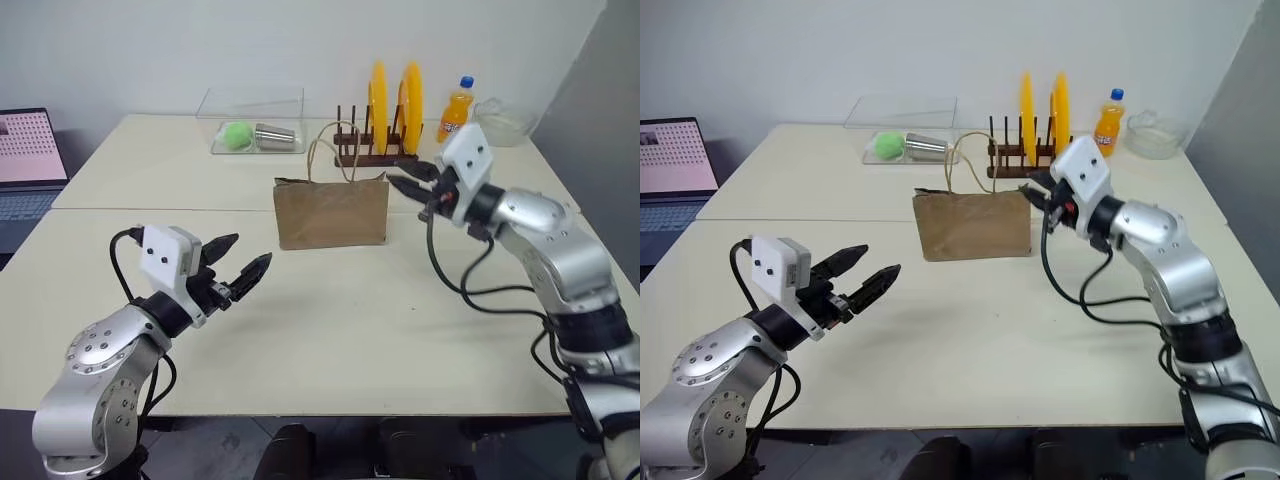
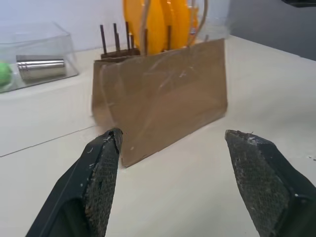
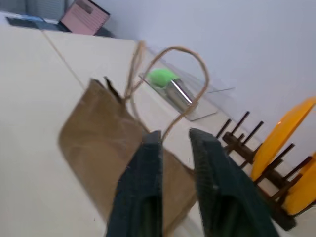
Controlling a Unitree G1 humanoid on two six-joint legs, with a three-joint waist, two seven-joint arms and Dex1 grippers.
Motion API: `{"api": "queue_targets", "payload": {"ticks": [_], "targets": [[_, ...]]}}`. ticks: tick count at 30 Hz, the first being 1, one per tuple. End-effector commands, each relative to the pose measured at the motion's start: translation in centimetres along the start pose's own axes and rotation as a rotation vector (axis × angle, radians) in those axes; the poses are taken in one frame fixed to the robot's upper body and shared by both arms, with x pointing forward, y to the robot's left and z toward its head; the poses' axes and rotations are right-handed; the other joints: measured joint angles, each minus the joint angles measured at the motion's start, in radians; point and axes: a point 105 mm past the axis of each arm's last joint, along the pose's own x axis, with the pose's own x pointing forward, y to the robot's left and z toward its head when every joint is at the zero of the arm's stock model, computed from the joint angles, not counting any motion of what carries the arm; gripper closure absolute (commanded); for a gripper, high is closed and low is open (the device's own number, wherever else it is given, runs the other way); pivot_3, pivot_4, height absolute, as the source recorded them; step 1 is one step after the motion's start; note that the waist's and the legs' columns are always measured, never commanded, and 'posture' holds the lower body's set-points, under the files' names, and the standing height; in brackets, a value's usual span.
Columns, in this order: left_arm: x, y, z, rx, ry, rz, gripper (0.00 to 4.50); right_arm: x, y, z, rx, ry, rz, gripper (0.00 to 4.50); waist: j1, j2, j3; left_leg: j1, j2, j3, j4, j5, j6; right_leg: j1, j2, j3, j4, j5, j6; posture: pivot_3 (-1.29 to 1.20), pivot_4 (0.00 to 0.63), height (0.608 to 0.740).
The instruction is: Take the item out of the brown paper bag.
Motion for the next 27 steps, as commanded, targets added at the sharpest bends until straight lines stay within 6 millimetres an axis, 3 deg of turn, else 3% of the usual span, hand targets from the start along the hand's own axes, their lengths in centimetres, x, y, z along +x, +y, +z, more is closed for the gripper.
{"api": "queue_targets", "payload": {"ticks": [1, 6, 14, 20, 27], "targets": [[-1.0, -0.7, 1.1, 0.034, -0.032, 0.006, 0.97, 2.1, -2.2, 1.0, -0.094, -0.012, -0.023, 4.47, -0.001, 0.000, 0.000, 0.000, 0.000, 0.000, 0.000, 0.000, 0.000, 0.000, 0.000, 0.000, 0.000, 0.000, -0.001, 0.00, 0.150, 0.740], [-1.4, -2.0, 1.6, 0.050, -0.050, -0.041, 0.97, 6.2, -4.1, -0.1, -0.214, 0.100, -0.022, 4.47, -0.009, 0.000, 0.000, 0.000, 0.000, 0.000, -0.001, 0.000, 0.000, -0.001, 0.000, 0.000, 0.001, -0.001, -0.003, 0.00, 0.150, 0.740], [-0.6, -2.6, 1.6, 0.042, -0.046, -0.096, 0.97, 8.9, -2.2, -3.1, -0.369, 0.340, 0.061, 4.47, -0.011, 0.001, 0.000, 0.000, 0.000, 0.000, -0.002, 0.000, -0.001, -0.001, -0.001, -0.001, 0.000, -0.002, -0.005, 0.00, 0.150, 0.740], [-0.9, -3.1, 0.9, 0.045, -0.021, -0.131, 0.97, 9.2, 0.1, -4.1, -0.441, 0.378, 0.214, 4.47, -0.020, 0.002, 0.001, 0.000, 0.000, -0.001, -0.003, 0.000, -0.001, -0.002, -0.001, -0.001, 0.000, -0.002, -0.006, 0.00, 0.150, 0.740], [-1.3, -3.4, 0.5, 0.056, 0.007, -0.136, 0.97, 7.1, 4.6, -3.3, -0.411, 0.256, 0.668, 4.47, -0.021, 0.002, 0.001, 0.001, 0.000, -0.001, -0.006, 0.000, -0.001, -0.002, 0.000, -0.001, 0.000, -0.002, -0.006, 0.00, 0.150, 0.740]]}}
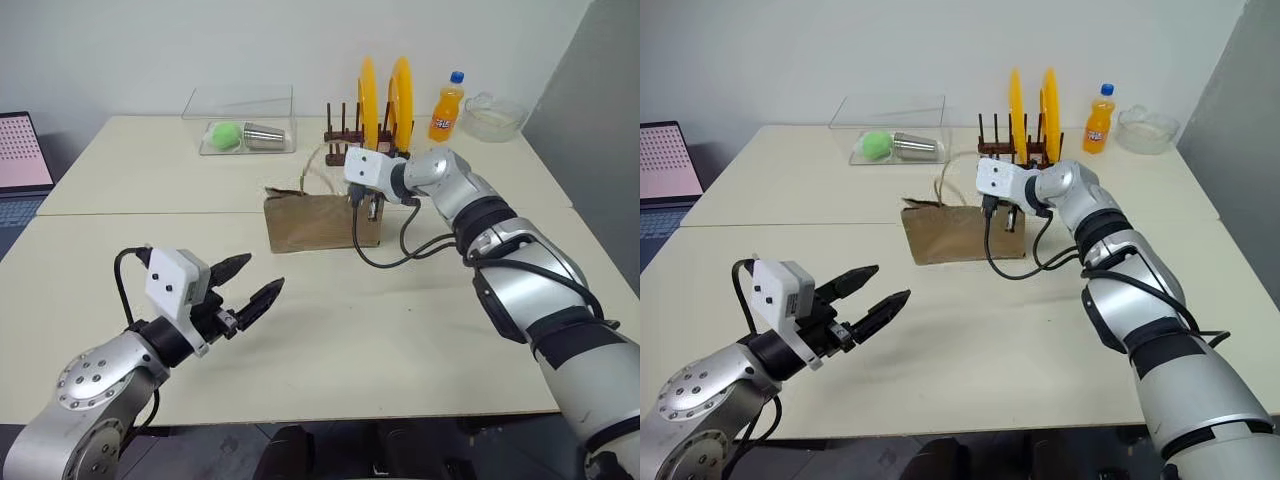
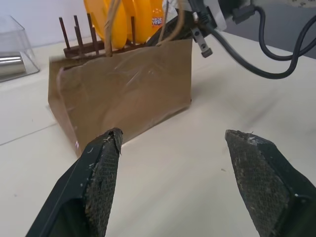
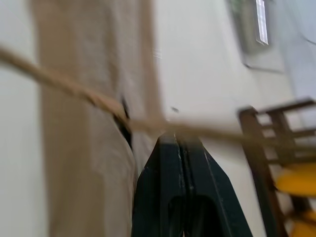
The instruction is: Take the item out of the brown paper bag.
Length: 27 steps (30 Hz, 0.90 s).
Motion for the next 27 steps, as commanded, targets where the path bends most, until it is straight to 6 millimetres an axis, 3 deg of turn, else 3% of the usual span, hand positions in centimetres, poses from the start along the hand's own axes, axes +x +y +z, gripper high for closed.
{"api": "queue_targets", "payload": {"ticks": [1, 7, 11, 17, 22, 27], "targets": [[0.0, -0.8, 0.8, 0.047, -0.019, -0.037, 0.97, -1.2, 1.8, 2.1, -0.086, -0.142, 0.188, 4.47, 0.001, 0.000, 0.000, 0.000, 0.000, 0.000, 0.000, 0.000, 0.000, 0.000, 0.000, 0.000, 0.000, 0.000, 0.000, 0.00, 0.150, 0.740], [0.4, -1.2, 0.7, 0.059, -0.002, -0.087, 0.97, -2.2, 4.3, 2.1, -0.148, -0.190, 0.291, 4.47, 0.002, 0.000, 0.000, 0.001, 0.000, 0.000, -0.001, 0.000, 0.000, 0.000, 0.000, 0.000, 0.000, 0.000, 0.000, 0.00, 0.150, 0.740], [0.6, -1.0, 0.6, 0.064, 0.006, -0.107, 0.97, -2.8, 4.7, 2.3, -0.201, -0.189, 0.264, 4.47, 0.003, 0.001, 0.001, 0.001, 0.000, -0.001, -0.002, 0.000, 0.000, 0.000, 0.000, 0.000, -0.001, 0.000, 0.000, 0.00, 0.150, 0.740], [0.5, -1.0, 0.5, 0.105, 0.033, -0.217, 0.97, -7.3, 4.6, 5.3, -0.174, -0.347, 0.176, 4.47, 0.005, 0.001, 0.001, 0.001, 0.000, -0.001, -0.006, 0.001, -0.001, -0.001, 0.000, -0.001, -0.002, 0.000, 0.000, 0.00, 0.150, 0.740], [0.8, -0.9, 0.0, 0.356, 0.108, -0.414, 0.02, -10.0, 9.2, 4.5, 0.061, -0.415, 0.154, 4.50, 0.025, 0.001, 0.001, 0.000, 0.000, -0.003, -0.009, 0.000, -0.002, 0.000, 0.000, -0.003, -0.005, -0.001, -0.001, 0.00, 0.150, 0.740], [2.1, -0.5, -0.8, 0.624, 0.120, -0.563, 0.00, -11.2, 13.6, 3.0, 0.297, -0.378, 0.130, 2.90, 0.032, 0.004, 0.003, -0.002, 0.000, -0.001, -0.009, -0.001, -0.003, 0.000, -0.001, -0.002, -0.011, -0.002, -0.001, 0.00, 0.150, 0.740]]}}
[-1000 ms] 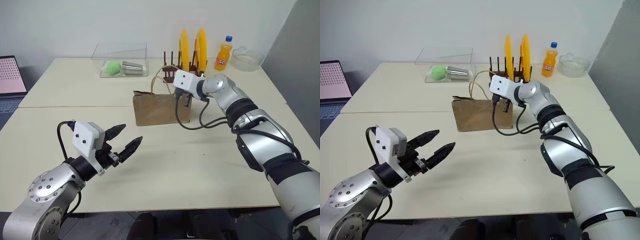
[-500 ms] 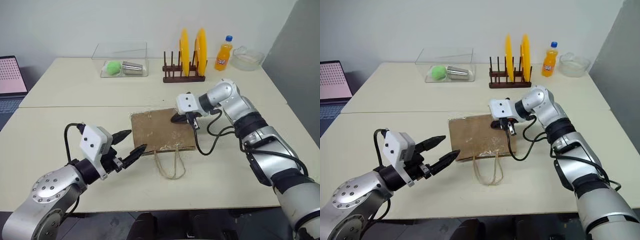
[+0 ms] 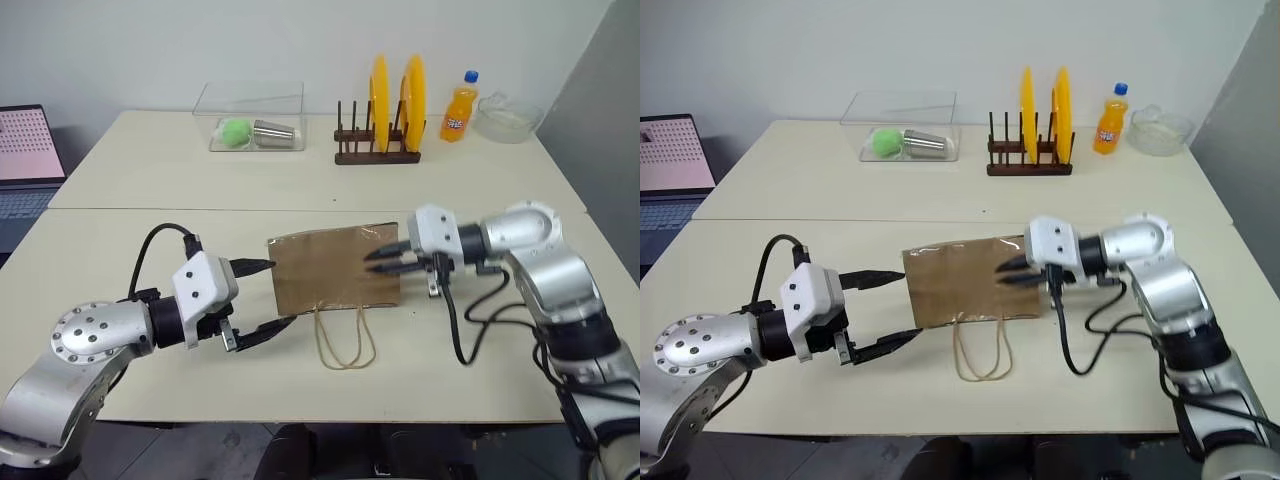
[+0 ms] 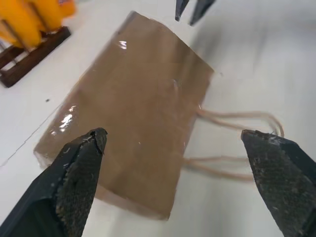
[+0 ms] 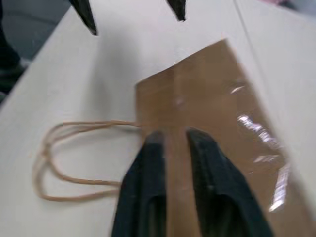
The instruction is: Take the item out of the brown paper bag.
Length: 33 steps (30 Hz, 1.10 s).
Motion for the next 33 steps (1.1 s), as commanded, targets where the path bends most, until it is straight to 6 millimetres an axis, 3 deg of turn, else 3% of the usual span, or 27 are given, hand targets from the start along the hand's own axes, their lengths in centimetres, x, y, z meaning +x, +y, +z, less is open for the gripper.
{"api": "queue_targets", "payload": {"ticks": [1, 2, 6, 11, 20, 33], "targets": [[1.1, 0.1, 0.1, 0.203, -0.003, -0.100, 0.00, -1.3, 2.1, 0.9, 0.064, -0.025, -0.075, 2.52, 0.001, 0.000, 0.000, 0.000, 0.000, 0.000, 0.000, 0.000, 0.000, 0.000, 0.000, 0.000, -0.001, 0.000, 0.001, 0.00, 0.150, 0.740], [1.6, 0.1, 0.1, 0.248, -0.005, -0.131, 0.00, -1.4, 3.1, 0.6, 0.095, -0.019, -0.079, 2.19, 0.002, 0.000, 0.000, -0.001, 0.001, 0.000, 0.000, 0.000, 0.000, 0.000, 0.000, -0.001, -0.002, -0.001, 0.003, 0.00, 0.150, 0.740], [3.1, -0.4, -0.1, 0.354, -0.028, -0.227, 0.00, -1.4, 6.3, 0.0, 0.229, -0.012, -0.110, 2.19, 0.001, 0.000, 0.000, -0.002, 0.001, 0.000, 0.000, 0.000, 0.001, 0.000, 0.000, -0.001, -0.004, -0.001, 0.005, 0.00, 0.150, 0.740], [4.8, -2.0, -1.9, 0.493, -0.016, -0.367, 0.00, -1.5, 9.2, -0.8, 0.349, 0.029, -0.149, 2.19, -0.002, 0.000, 0.000, -0.003, 0.001, 0.000, 0.000, 0.000, 0.001, 0.000, 0.000, -0.001, -0.005, -0.002, 0.007, 0.00, 0.150, 0.740], [7.9, -2.6, -2.5, 0.555, -0.064, -0.412, 0.00, -2.0, 9.1, -1.1, 0.382, 0.049, -0.240, 2.19, -0.001, -0.001, -0.001, -0.003, 0.001, -0.001, 0.001, 0.000, 0.002, 0.001, 0.001, -0.002, -0.005, 0.001, 0.012, 0.00, 0.150, 0.740], [9.1, -3.3, -4.6, 0.628, -0.032, -0.480, 0.00, -2.3, 9.7, -0.9, 0.402, 0.052, -0.254, 2.19, -0.002, -0.002, -0.001, -0.004, 0.001, -0.001, 0.002, 0.001, 0.002, 0.001, 0.002, -0.001, -0.005, 0.001, 0.013, 0.00, 0.150, 0.740]]}}
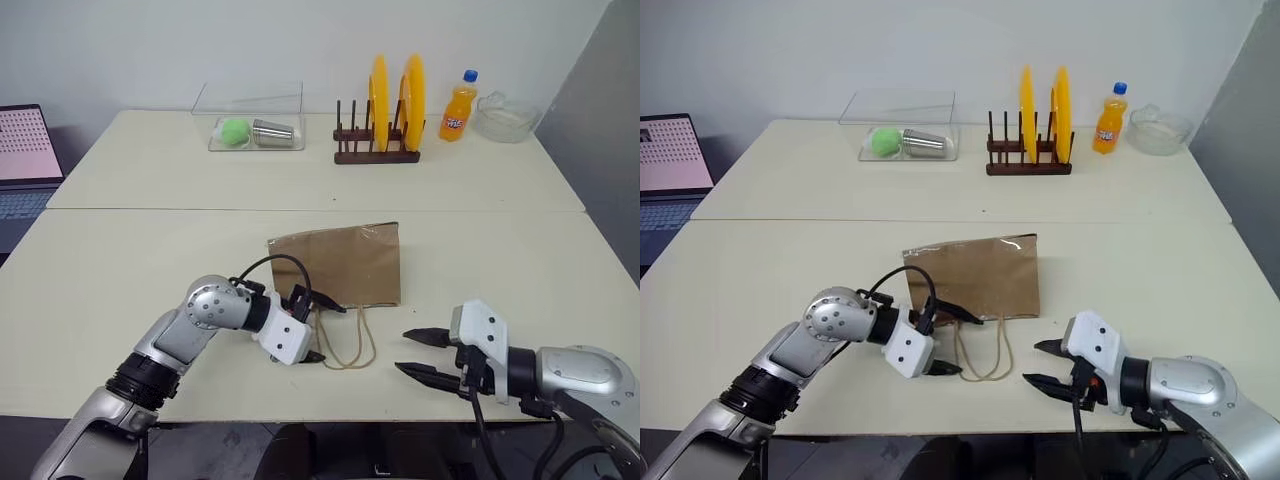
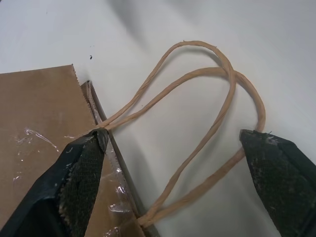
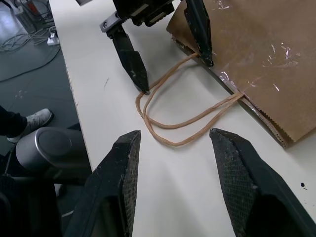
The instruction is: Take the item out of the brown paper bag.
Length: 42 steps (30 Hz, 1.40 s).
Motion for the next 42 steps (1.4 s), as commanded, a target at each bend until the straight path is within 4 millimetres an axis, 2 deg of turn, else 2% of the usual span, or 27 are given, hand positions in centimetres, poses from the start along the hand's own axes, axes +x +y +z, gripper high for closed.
{"api": "queue_targets", "payload": {"ticks": [1, 3, 7, 13, 15, 18, 23, 28, 36, 42], "targets": [[1.0, -0.1, 0.1, 0.019, -0.008, -0.008, 0.00, -0.3, 0.4, 0.9, -0.042, -0.028, -0.004, 2.19, 0.000, 0.000, 0.000, 0.000, 0.000, 0.000, 0.000, 0.000, 0.000, 0.000, 0.000, 0.000, 0.000, 0.000, 0.000, 0.00, 0.150, 0.740], [1.4, -0.2, 0.2, 0.019, -0.017, -0.021, 0.00, -0.3, 0.4, 0.9, -0.040, -0.025, -0.004, 2.19, 0.000, -0.001, -0.001, 0.000, 0.000, 0.000, 0.000, 0.000, 0.000, 0.001, 0.000, 0.000, 0.000, 0.000, 0.000, 0.00, 0.150, 0.740], [1.7, -1.1, 0.0, 0.021, -0.002, -0.080, 0.82, -0.5, 0.4, 0.9, -0.039, -0.021, -0.004, 2.14, 0.000, -0.001, -0.001, 0.000, 0.000, 0.000, 0.000, 0.000, 0.000, 0.001, 0.000, 0.000, 0.000, 0.000, 0.000, 0.00, 0.150, 0.740], [1.9, -2.0, -0.2, 0.016, 0.007, -0.134, 2.84, -0.6, 0.6, 1.2, -0.039, -0.024, 0.003, 2.14, 0.000, -0.001, -0.001, 0.001, 0.000, 0.000, 0.000, 0.000, 0.000, 0.001, 0.000, 0.000, 0.000, 0.000, 0.000, 0.00, 0.150, 0.740], [2.0, -1.8, 0.0, 0.012, -0.002, -0.120, 3.47, -0.5, 0.7, 1.3, -0.050, -0.028, 0.012, 2.14, 0.000, -0.001, -0.001, 0.002, 0.000, 0.000, 0.000, 0.000, 0.001, 0.002, 0.000, 0.000, 0.000, 0.000, 0.001, 0.00, 0.150, 0.740], [1.5, -0.3, 0.8, -0.072, -0.042, -0.037, 4.43, -0.3, 0.5, 0.6, -0.134, 0.026, 0.017, 2.14, -0.001, -0.001, -0.001, 0.002, 0.000, 0.000, 0.000, 0.000, 0.001, 0.002, 0.000, 0.000, 0.000, 0.001, 0.001, 0.00, 0.150, 0.740], [-0.2, 2.7, 1.8, -0.250, -0.099, 0.116, 4.47, 0.5, 0.4, -0.3, -0.321, 0.081, 0.066, 2.14, -0.002, -0.002, -0.001, 0.000, 0.000, 0.000, 0.000, 0.000, 0.001, 0.000, 0.001, 0.000, 0.000, 0.000, 0.001, 0.00, 0.150, 0.740], [-1.4, 4.8, 2.5, -0.365, -0.133, 0.195, 4.47, 2.4, -0.1, -0.4, -0.437, 0.057, 0.088, 2.14, -0.004, -0.002, -0.001, 0.000, 0.000, 0.000, 0.000, 0.001, 0.001, 0.000, 0.001, 0.000, 0.000, 0.000, 0.001, 0.00, 0.150, 0.740], [-2.4, 5.9, 2.4, -0.369, -0.104, 0.213, 4.47, 6.2, -1.4, 0.2, -0.580, -0.003, 0.087, 2.14, -0.004, -0.002, -0.001, 0.000, 0.000, 0.000, 0.000, 0.001, 0.000, 0.000, 0.001, 0.001, 0.000, 0.000, 0.001, 0.00, 0.150, 0.740], [-2.5, 6.2, 2.6, -0.358, -0.094, 0.222, 4.47, 7.8, -0.8, -0.9, -0.654, 0.017, 0.178, 2.14, -0.002, -0.002, -0.001, 0.000, 0.000, 0.000, 0.001, 0.001, 0.000, 0.000, 0.001, 0.001, 0.000, 0.000, 0.001, 0.00, 0.150, 0.740]]}}
